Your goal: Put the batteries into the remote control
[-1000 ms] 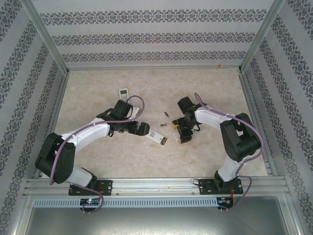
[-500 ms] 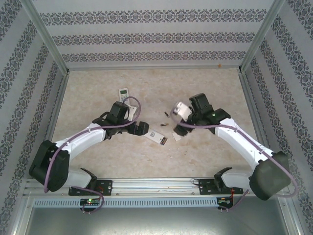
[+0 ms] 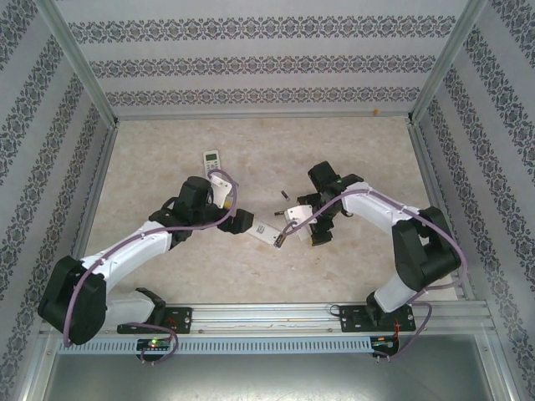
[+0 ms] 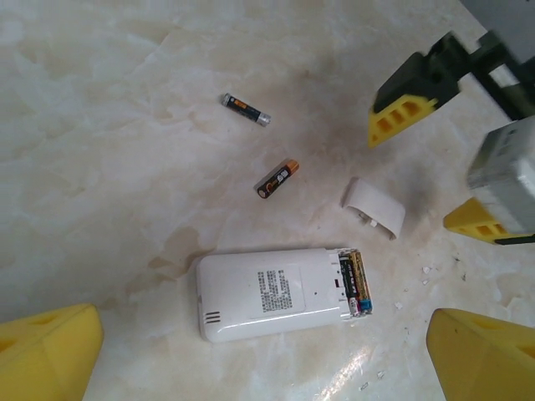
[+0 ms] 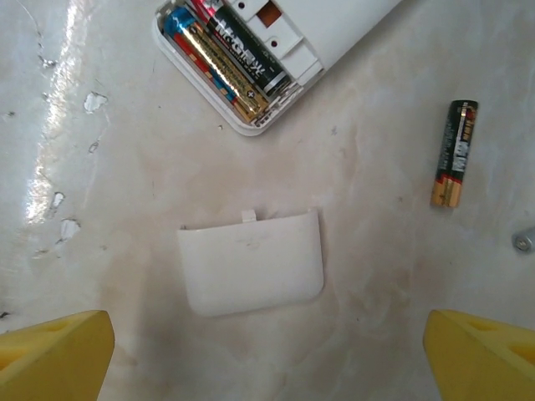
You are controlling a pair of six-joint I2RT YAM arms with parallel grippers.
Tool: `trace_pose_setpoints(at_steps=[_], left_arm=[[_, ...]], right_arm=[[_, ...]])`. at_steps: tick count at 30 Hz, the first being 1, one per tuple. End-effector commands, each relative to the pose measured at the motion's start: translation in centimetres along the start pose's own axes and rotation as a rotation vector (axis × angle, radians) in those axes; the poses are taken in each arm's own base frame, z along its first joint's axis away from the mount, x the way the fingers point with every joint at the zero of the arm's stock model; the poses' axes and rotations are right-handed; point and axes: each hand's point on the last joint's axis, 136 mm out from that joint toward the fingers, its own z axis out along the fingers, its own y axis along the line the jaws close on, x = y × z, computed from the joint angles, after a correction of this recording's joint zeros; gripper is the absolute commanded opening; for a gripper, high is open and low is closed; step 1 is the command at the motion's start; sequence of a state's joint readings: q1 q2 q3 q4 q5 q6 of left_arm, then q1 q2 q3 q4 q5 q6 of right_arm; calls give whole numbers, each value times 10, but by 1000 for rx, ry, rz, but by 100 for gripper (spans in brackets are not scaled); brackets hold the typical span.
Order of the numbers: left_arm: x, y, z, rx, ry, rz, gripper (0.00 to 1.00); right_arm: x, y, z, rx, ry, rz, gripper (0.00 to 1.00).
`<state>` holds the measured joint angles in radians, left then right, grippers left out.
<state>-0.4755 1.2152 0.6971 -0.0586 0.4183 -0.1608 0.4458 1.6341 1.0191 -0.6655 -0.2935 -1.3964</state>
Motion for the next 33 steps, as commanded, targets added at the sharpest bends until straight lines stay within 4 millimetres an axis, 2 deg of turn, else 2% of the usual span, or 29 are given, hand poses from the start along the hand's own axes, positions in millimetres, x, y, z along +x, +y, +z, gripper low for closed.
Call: trace_pose_setpoints(at_steps=[1, 4, 6, 12, 15, 26, 33], left_arm=[[-1, 0, -5, 7, -25, 44, 100], [0, 0, -6, 12, -25, 37, 100], [2, -1, -6, 17, -19, 30, 100], [5, -2, -9, 15, -21, 22, 100], [6, -1, -12, 6, -32, 24, 100], [9, 1, -14, -10, -30, 34, 100], [13, 1, -15, -5, -25, 39, 100]], right_arm=[[-4, -3, 12, -18, -4, -57, 93], [4, -9, 21, -24, 28, -34, 90], [2, -10, 25, -43, 17, -22, 87], [3, -2, 36, -82, 27, -23, 79], [4, 4, 38, -96, 33, -35, 71], [1, 18, 35, -130, 65, -26, 56], [-2, 19, 29, -112, 95, -1, 56]])
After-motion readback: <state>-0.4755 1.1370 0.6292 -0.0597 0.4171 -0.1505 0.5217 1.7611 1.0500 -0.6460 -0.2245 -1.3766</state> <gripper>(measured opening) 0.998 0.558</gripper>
